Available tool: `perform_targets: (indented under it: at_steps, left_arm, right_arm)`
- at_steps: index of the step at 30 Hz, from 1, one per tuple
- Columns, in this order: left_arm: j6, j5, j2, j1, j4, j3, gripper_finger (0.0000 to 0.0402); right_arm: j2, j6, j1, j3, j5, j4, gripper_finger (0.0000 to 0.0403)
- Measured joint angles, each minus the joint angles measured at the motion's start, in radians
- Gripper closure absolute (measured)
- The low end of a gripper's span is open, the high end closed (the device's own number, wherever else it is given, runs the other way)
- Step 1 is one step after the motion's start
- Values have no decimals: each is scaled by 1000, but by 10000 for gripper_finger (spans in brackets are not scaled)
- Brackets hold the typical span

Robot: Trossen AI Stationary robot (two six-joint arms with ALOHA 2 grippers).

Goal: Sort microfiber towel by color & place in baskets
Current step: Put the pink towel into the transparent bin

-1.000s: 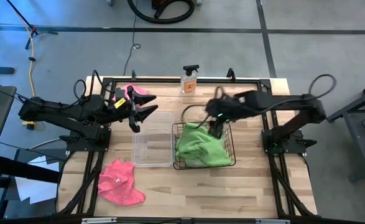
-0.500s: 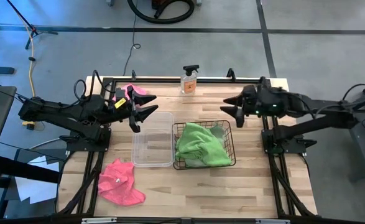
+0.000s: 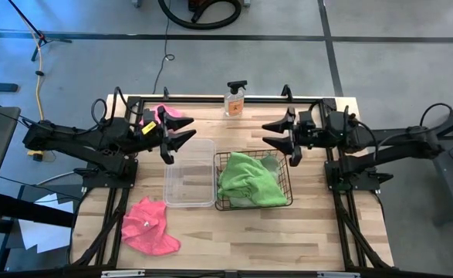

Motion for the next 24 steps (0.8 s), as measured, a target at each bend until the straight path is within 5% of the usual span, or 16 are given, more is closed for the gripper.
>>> perform_targets:
  at_steps: [19, 24]
  left_arm:
    - [1, -78, 0, 0, -8, 4, 202]
    - [-172, -136, 0, 35, -210, 97, 200]
  right_arm:
    - [14, 19, 0, 6, -2, -7, 196]
    - [14, 18, 0, 6, 9, -17, 196]
